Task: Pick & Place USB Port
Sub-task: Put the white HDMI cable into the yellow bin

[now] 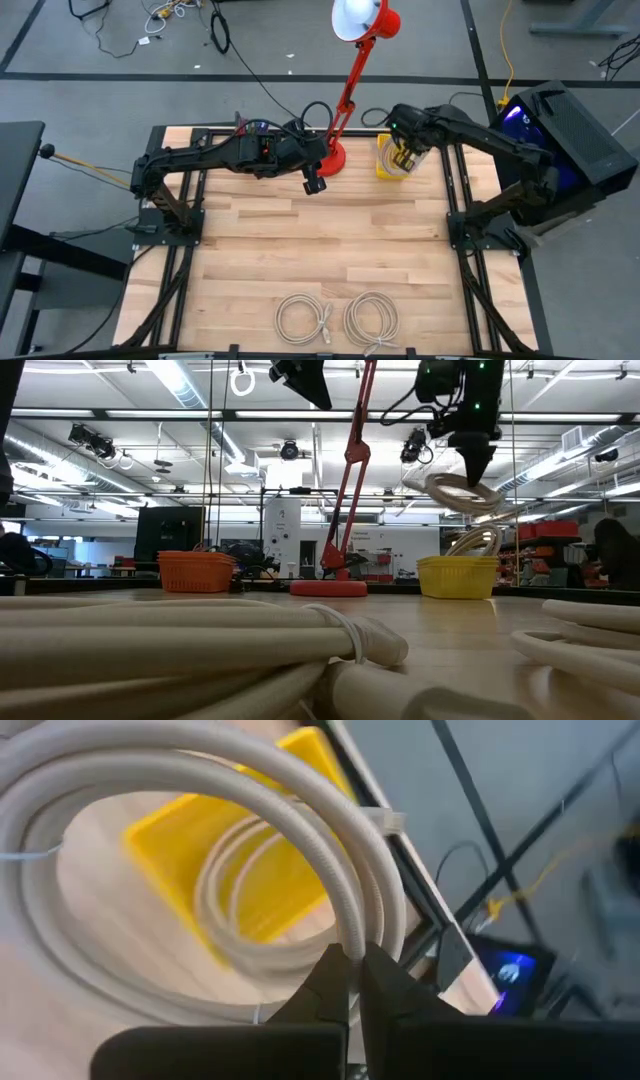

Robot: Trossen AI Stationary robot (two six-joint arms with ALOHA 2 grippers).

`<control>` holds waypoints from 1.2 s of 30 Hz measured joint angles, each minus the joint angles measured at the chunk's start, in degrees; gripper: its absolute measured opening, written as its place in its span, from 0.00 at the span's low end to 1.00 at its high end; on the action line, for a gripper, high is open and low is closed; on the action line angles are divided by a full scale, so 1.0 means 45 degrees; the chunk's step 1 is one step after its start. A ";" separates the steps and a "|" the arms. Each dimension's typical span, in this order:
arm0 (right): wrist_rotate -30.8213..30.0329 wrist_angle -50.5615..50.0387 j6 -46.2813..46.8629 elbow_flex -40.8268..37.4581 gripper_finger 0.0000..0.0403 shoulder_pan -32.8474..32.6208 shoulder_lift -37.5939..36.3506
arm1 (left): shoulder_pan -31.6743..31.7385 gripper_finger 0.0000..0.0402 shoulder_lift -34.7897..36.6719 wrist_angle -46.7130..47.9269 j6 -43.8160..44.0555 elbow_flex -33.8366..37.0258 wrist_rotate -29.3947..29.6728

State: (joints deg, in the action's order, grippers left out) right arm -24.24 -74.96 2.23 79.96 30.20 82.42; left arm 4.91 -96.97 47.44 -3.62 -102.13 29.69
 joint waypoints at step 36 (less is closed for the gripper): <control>0.1110 -0.1384 0.0915 0.0068 0.00 0.3496 0.0262 | 0.0005 0.14 -0.0005 -0.0423 -0.0010 0.0000 -0.0005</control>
State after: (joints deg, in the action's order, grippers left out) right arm -19.24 -81.19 6.35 80.27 45.94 83.60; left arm 4.93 -96.99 45.54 -3.66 -102.13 29.67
